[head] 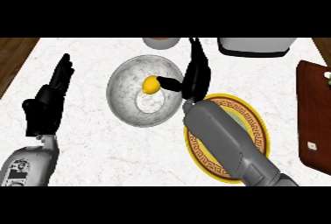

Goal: Pick the lemon from the plate and place it in the bowl

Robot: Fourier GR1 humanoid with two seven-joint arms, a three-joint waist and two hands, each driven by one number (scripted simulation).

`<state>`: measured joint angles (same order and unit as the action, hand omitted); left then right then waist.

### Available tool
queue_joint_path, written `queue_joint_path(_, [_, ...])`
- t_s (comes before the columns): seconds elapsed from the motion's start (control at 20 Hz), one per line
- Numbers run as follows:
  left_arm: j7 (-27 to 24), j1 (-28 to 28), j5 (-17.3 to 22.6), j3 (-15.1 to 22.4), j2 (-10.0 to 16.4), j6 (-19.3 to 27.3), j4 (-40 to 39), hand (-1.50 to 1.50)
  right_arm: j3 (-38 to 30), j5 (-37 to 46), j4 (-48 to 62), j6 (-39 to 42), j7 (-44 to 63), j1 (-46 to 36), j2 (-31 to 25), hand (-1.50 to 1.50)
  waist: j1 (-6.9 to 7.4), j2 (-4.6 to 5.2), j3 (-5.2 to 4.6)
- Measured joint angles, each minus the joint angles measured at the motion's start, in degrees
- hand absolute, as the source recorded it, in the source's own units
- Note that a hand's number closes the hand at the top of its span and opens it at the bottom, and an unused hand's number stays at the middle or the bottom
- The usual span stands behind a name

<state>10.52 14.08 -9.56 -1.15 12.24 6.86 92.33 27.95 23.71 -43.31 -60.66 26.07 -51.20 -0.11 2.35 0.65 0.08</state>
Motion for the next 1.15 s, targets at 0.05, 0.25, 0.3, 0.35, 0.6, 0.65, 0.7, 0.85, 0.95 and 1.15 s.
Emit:
queue_joint_path(0.05, [-0.95, -0.48, -0.10, -0.21, -0.16, 0.16, -0.77, 0.00, 0.24, -0.94, -1.58, 0.12, -0.32, 0.71, 0.00, -1.50, -0.39, -0.13, -0.01])
queue_joint_path(0.25, [-0.20, -1.40, -0.39, -0.88, 0.03, 0.33, 0.27, 0.00, -0.40, -3.81, -9.76, 0.22, -5.45, 8.38, -0.34, -1.50, -1.63, -0.51, -0.04])
queue_joint_path(0.3, [-0.13, -1.87, -0.15, -1.31, 0.22, 0.22, 0.40, 0.00, 0.34, -3.89, -13.03, 0.48, -5.63, 10.98, -0.57, -1.50, -2.06, -0.67, -0.04])
queue_joint_path(0.35, [-0.01, -1.91, -0.38, -1.34, 0.15, 0.35, 0.43, 0.00, 0.48, -4.21, -15.98, 1.12, -6.06, 12.69, -1.15, -1.50, -2.26, -0.71, -0.05])
queue_joint_path(0.6, [-1.25, -3.40, 0.17, -2.29, 0.63, -0.61, 0.73, 0.00, 2.60, -6.83, -30.36, 4.00, -10.43, 24.23, -4.14, -1.50, -2.70, -0.81, -0.07])
queue_joint_path(0.65, [-0.69, -2.85, 0.34, -2.62, 0.90, -0.91, 0.61, 0.00, 3.30, -6.55, -33.14, 4.86, -10.30, 26.06, -4.94, -1.50, -2.77, -0.82, -0.07])
queue_joint_path(0.7, [-0.45, -2.79, -0.01, -2.37, 0.52, -0.61, 0.70, 0.00, 3.96, -6.98, -35.27, 5.39, -11.84, 28.58, -5.62, -1.50, -2.78, -0.82, -0.07])
queue_joint_path(0.85, [-0.53, -1.95, -0.67, -2.27, -0.07, -0.18, -0.17, 0.00, 5.57, -8.33, -41.17, 6.96, -15.86, 35.66, -7.30, -1.50, -2.79, -0.77, -0.07])
queue_joint_path(0.95, [-1.79, -1.60, -1.00, -2.44, -0.42, -0.01, -1.80, 0.00, 7.11, -6.88, -44.47, 7.18, -16.53, 39.22, -7.27, -1.50, -2.78, -0.75, -0.07])
queue_joint_path(1.15, [-1.93, -3.41, -0.84, -2.63, -0.56, -1.10, 0.01, 0.00, 7.90, -5.51, -48.43, 8.17, -19.32, 45.04, -7.33, -1.50, -2.57, -0.74, -0.08])
